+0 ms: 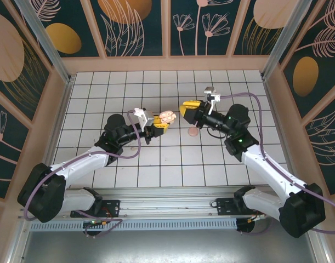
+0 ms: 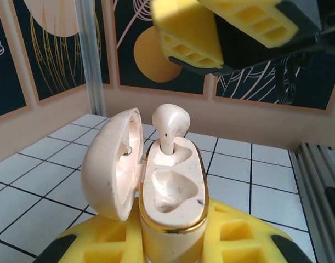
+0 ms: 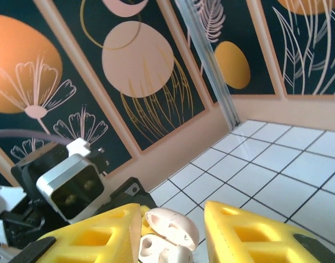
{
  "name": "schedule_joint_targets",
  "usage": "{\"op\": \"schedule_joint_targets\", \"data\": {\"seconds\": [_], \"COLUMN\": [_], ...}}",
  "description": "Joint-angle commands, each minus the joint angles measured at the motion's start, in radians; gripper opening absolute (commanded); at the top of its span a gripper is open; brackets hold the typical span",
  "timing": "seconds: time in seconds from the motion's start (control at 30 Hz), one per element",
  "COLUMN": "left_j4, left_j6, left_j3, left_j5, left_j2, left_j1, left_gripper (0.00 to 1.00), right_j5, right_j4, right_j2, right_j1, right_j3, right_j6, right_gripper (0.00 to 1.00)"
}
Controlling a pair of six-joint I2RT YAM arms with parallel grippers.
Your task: Insert the wireless bluetooth earbuds into the charging case
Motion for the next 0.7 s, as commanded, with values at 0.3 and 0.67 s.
{"op": "schedule_joint_targets", "data": {"seconds": [0.3, 0.67], "left_j4": [-0.007, -0.012], "left_j6": [0.022, 0.023], "left_j3": [0.032, 0.032], "left_j5": [-0.004, -0.009], "left_j2": [-0.032, -0.036], "left_j1": [-0.004, -0.004], "left_gripper": [0.15, 0.15], "right_j5": [-0.032, -0.120], "right_j4": [-0.385, -0.351], "right_j2": [0.091, 0.132], "right_j1": [-0.006, -0.003], "right_j3": [0.194, 0.203], "right_j6": [0.253, 0.292], "right_gripper": [0.40, 0.32]}}
